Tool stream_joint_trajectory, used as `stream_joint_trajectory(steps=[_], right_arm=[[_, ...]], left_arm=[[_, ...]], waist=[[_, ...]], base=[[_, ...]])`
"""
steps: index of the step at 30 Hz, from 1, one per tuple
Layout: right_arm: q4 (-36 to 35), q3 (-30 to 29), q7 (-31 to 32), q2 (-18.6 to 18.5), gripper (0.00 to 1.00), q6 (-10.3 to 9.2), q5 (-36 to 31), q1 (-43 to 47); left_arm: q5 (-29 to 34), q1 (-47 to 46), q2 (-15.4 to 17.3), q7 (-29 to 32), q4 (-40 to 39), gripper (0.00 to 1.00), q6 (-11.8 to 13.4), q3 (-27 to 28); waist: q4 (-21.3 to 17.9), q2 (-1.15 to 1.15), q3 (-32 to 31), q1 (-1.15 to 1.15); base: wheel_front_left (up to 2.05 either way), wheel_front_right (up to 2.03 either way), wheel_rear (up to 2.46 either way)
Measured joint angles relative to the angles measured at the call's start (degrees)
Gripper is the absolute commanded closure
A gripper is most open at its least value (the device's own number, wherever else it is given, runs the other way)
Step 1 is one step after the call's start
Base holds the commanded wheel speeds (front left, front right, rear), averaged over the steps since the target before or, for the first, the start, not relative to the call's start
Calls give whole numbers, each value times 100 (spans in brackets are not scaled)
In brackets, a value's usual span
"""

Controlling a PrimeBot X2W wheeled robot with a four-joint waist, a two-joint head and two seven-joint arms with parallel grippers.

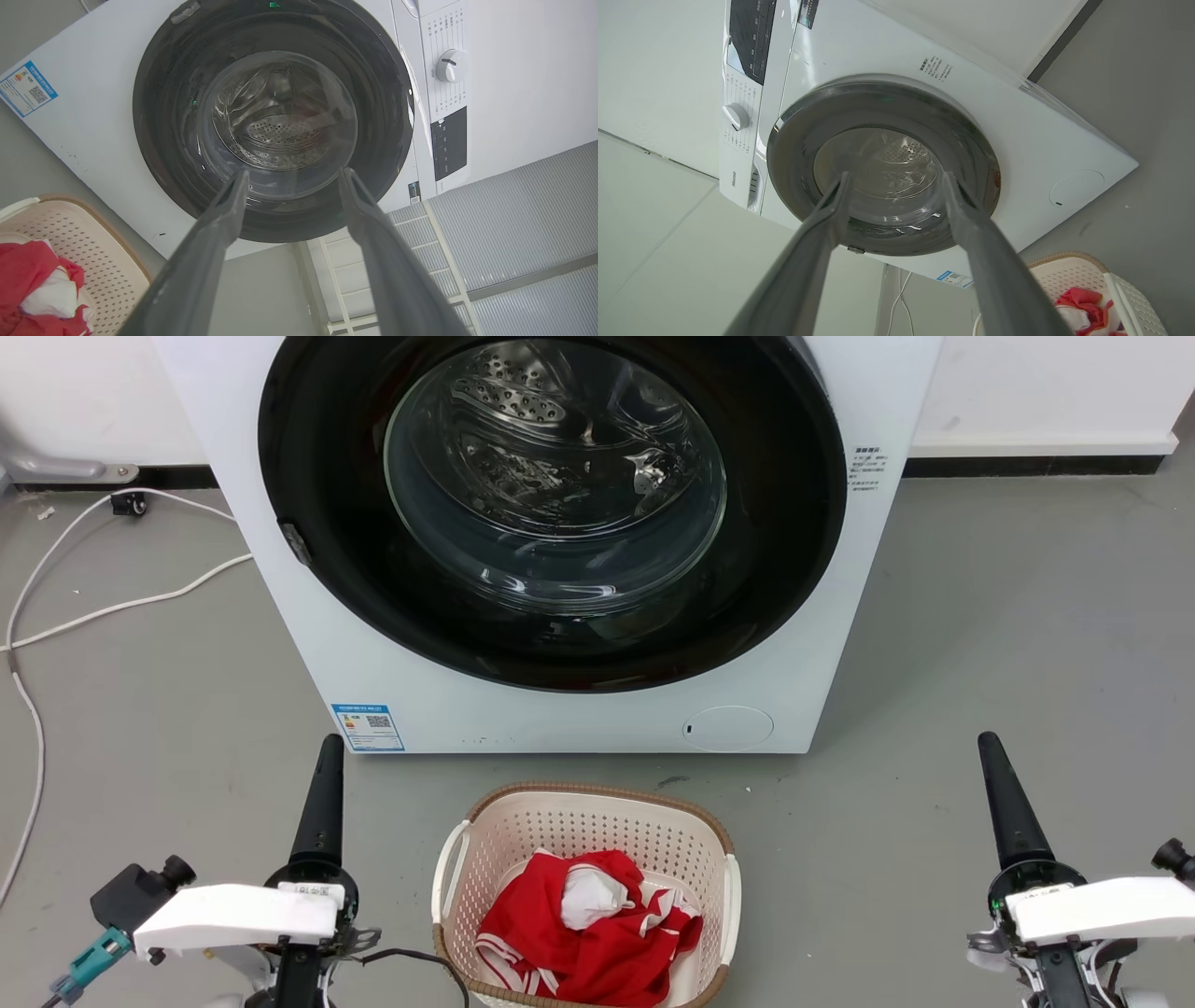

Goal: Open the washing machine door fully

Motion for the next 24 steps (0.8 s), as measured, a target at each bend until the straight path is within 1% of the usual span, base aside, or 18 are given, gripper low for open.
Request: stream_joint_trajectory(steps=[12, 24], right_arm=[[-212, 120, -229, 3, 0, 0, -1603, 119], [-367, 182, -265, 4, 0, 1, -2882, 159]], left_arm=[[1503, 3, 47, -245, -219, 0, 0, -107], [2772, 23, 86, -454, -252, 0, -1, -186]], waist=[[2, 0, -8, 0], [33, 0, -13, 0]], base=[[0, 0, 0], [0, 0, 0]])
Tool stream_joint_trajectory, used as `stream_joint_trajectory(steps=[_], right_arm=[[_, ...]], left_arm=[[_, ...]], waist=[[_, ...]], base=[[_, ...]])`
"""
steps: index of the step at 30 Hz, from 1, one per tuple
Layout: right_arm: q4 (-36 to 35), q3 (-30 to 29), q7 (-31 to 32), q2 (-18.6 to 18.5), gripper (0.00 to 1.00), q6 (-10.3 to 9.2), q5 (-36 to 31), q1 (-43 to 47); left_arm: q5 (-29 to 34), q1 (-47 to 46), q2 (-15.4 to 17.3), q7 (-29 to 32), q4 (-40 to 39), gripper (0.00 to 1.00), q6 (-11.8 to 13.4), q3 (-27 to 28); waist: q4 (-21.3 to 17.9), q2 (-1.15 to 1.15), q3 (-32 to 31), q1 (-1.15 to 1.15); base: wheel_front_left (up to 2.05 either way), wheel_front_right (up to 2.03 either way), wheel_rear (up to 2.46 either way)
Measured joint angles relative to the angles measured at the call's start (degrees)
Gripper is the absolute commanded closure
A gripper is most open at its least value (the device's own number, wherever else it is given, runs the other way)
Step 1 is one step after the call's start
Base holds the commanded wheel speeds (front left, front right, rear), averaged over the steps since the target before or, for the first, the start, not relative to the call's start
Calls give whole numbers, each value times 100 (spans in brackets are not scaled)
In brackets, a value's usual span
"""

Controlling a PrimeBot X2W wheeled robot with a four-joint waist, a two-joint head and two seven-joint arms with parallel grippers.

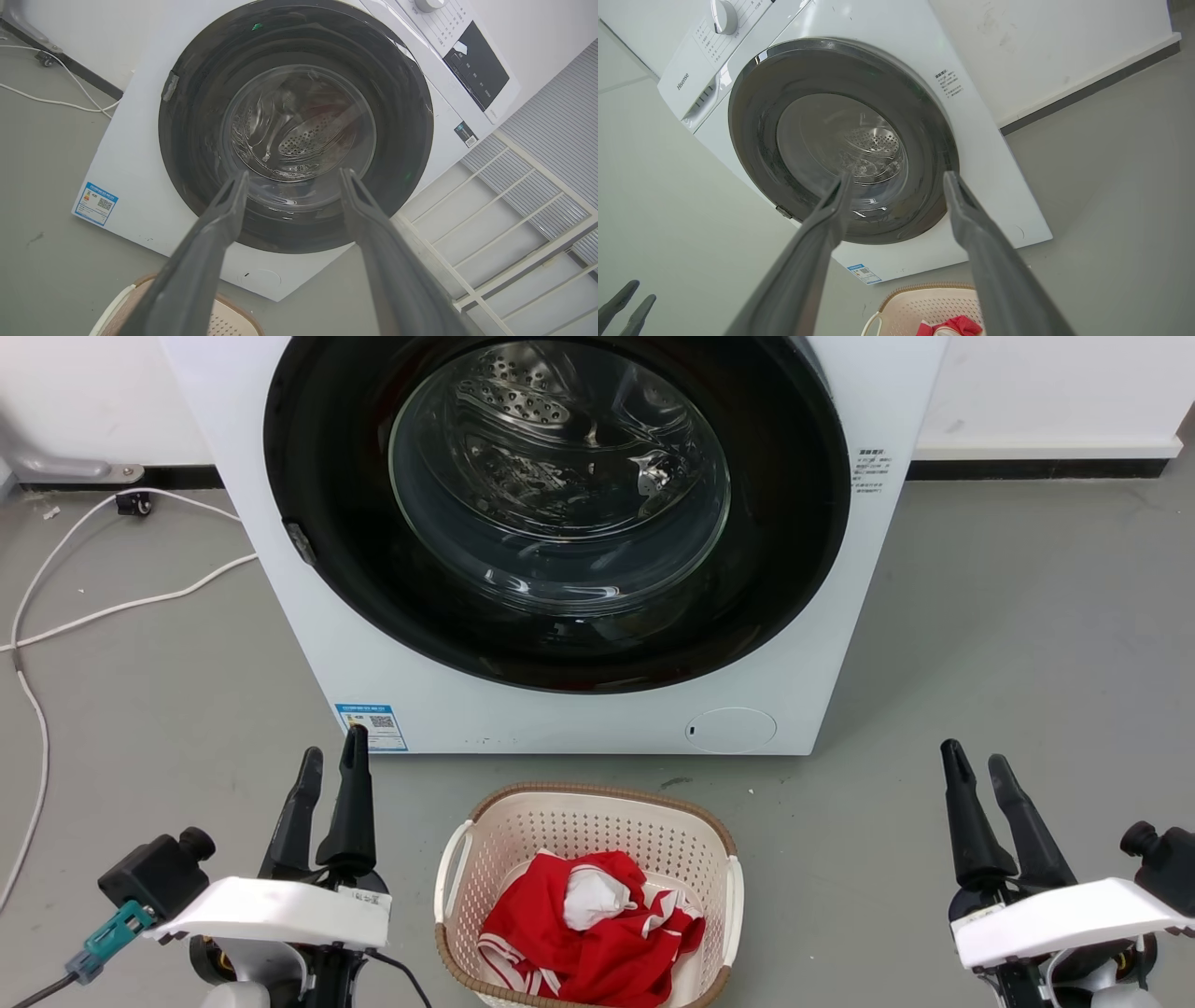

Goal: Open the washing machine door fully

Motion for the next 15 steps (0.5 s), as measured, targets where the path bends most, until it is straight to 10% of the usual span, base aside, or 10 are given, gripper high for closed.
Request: stream_joint_trajectory(steps=[15], right_arm=[[-188, 8, 110, 2, 0, 0, -1206, 81]], left_arm=[[1313, 79, 60, -242, 38, 0, 11, -63]], waist=[[9, 0, 7, 0]], base=[[0, 0, 0]])
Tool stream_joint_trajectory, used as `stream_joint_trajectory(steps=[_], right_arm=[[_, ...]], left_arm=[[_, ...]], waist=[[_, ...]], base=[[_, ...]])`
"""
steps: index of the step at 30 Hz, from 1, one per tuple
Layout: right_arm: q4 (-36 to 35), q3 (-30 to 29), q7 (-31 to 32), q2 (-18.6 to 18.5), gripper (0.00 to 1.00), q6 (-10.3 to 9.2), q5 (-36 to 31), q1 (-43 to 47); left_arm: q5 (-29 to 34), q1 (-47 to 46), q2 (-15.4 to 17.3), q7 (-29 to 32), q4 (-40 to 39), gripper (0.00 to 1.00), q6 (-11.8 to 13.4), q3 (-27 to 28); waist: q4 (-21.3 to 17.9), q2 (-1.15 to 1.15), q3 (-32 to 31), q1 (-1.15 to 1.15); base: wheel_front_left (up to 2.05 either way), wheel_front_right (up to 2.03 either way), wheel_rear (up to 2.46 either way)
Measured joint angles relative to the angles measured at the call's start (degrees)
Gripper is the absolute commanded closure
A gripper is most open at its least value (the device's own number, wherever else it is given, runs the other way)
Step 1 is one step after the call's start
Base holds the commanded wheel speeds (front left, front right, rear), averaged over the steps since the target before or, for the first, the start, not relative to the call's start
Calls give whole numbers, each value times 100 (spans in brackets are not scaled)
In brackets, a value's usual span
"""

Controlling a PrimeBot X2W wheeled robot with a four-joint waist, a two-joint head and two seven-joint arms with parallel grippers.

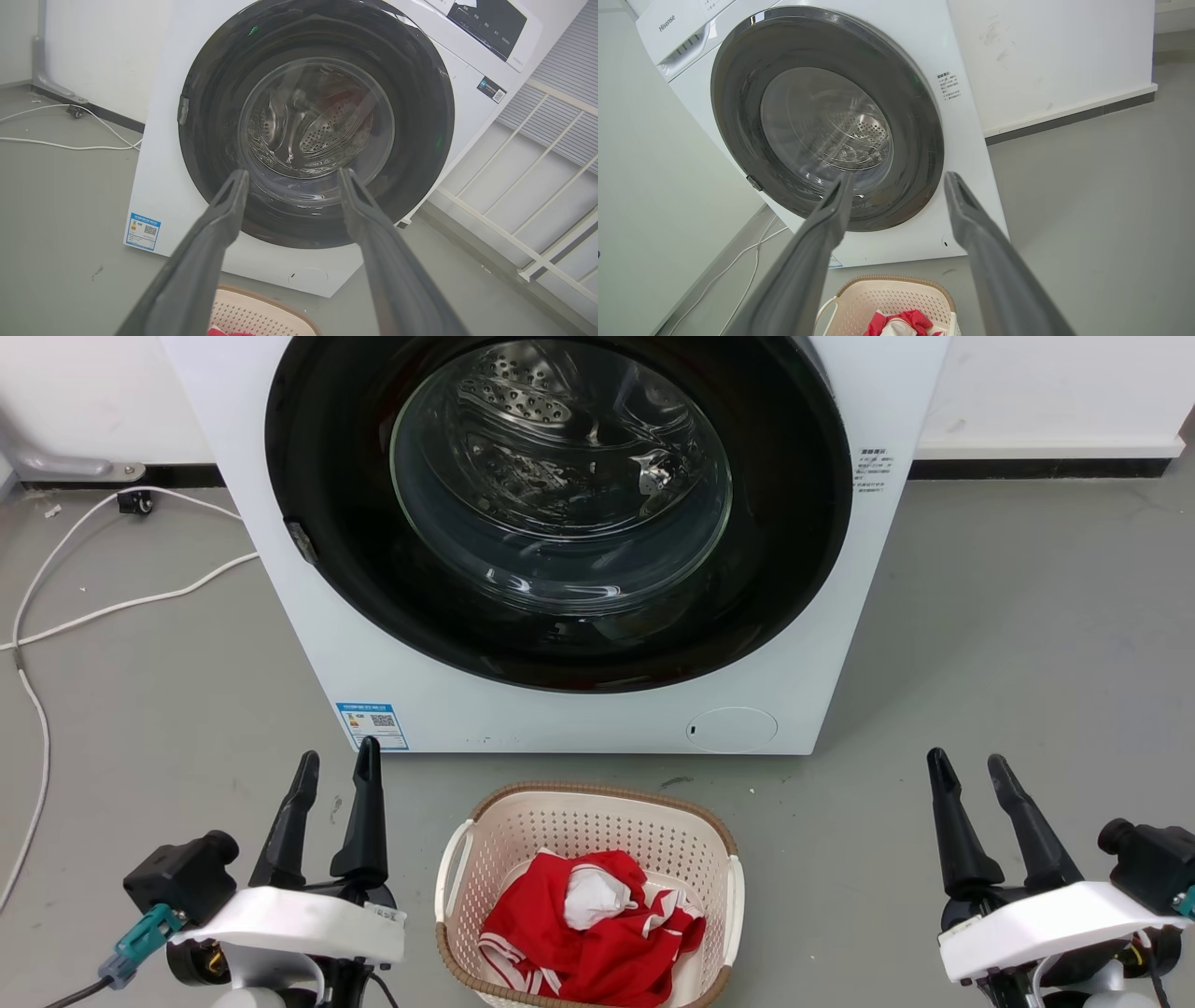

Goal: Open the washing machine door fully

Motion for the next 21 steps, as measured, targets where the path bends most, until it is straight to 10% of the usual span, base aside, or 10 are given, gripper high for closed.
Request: stream_joint_trajectory(steps=[21], right_arm=[[-126, 1, 97, 4, 0, 1, -1251, 115]], left_arm=[[1427, 19, 60, -271, 24, 0, 126, -176]], waist=[[-15, 0, -6, 0]], base=[[0, 0, 0]])
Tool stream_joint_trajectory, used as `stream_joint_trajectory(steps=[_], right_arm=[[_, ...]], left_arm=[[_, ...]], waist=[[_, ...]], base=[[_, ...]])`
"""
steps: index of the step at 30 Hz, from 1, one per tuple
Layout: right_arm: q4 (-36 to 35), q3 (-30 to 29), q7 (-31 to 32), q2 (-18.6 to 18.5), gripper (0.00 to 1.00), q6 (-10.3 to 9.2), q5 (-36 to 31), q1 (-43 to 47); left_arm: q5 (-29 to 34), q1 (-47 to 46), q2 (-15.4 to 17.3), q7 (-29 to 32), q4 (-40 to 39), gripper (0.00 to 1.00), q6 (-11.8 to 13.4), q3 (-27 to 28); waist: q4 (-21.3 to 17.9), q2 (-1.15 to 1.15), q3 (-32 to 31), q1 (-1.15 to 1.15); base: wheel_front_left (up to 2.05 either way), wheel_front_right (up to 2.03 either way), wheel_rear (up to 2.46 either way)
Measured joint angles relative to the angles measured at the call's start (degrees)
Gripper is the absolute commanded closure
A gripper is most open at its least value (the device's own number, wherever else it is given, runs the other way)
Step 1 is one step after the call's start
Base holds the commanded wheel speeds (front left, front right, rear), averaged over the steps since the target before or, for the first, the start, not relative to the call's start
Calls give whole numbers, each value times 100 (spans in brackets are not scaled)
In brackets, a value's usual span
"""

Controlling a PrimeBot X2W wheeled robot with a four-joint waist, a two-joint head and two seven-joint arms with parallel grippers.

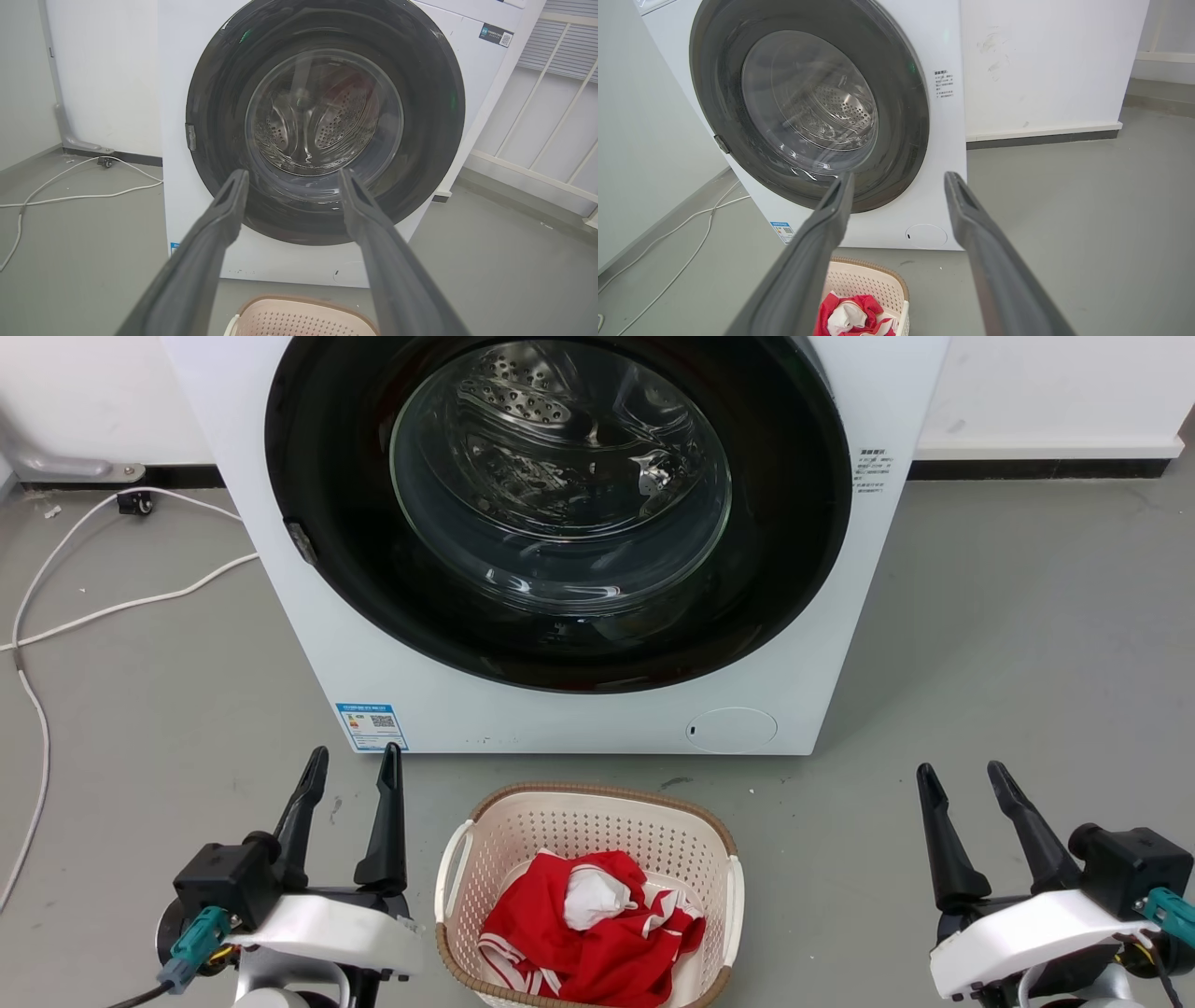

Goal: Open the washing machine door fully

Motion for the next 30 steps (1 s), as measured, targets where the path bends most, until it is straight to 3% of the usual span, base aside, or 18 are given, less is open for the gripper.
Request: stream_joint_trajectory(steps=[30], right_arm=[[-134, 82, -103, 8, 0, 0, -994, 58]], left_arm=[[1188, 10, -2, -335, -2, 0, 99, -109]], waist=[[14, 0, -14, 0]], base=[[0, 0, 0]])
